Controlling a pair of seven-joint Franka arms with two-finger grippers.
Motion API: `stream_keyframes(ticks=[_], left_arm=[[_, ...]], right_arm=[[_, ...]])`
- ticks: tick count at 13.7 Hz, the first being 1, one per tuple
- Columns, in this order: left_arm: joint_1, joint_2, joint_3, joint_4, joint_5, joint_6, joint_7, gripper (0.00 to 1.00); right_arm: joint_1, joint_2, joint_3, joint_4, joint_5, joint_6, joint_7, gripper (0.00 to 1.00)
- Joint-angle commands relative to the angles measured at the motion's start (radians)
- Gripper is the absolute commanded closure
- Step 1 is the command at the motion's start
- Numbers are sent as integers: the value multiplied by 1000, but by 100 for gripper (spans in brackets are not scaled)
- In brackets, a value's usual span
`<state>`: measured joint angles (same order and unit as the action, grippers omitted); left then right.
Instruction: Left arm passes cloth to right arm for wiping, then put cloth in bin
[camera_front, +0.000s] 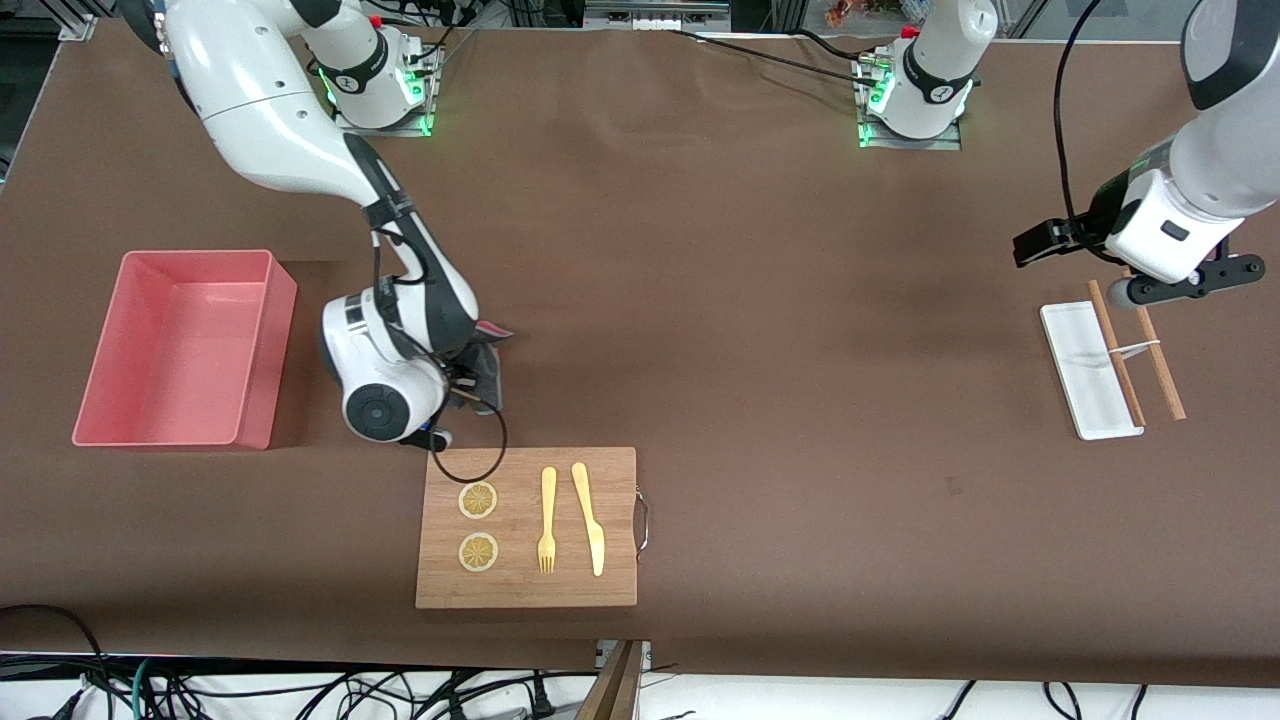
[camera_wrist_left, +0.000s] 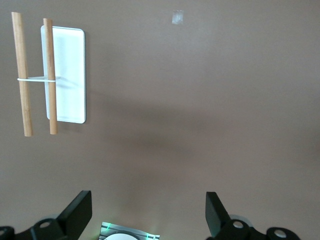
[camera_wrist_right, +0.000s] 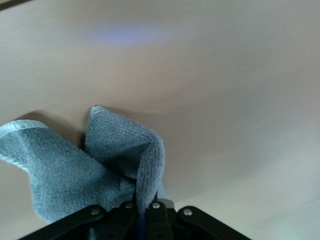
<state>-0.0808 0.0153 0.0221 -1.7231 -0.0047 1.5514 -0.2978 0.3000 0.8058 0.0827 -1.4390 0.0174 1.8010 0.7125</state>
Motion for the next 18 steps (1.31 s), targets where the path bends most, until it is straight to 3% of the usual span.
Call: stream_keyframes(ticks=[1, 5, 8, 14, 16, 18], left_arm=[[19, -31, -11, -12, 23, 3, 19, 0], [19, -3, -7, 14, 32, 10, 12, 0], [7, 96, -16, 152, 85, 9, 2, 0], [12, 120, -13, 175, 86, 18, 17, 0], [13, 104, -19, 137, 88, 16, 19, 0], [18, 65, -19, 67, 86, 57, 20, 0]], right_arm=[[79, -16, -1, -17, 47, 62, 150, 100], [206, -16, -1, -8, 169, 158, 313, 100], [270, -22, -1, 20, 248, 193, 390, 100], [214, -25, -14, 12, 233, 26, 262, 100], [148, -25, -18, 8, 219, -32, 168, 100], [96, -25, -24, 8, 150, -81, 81, 100]])
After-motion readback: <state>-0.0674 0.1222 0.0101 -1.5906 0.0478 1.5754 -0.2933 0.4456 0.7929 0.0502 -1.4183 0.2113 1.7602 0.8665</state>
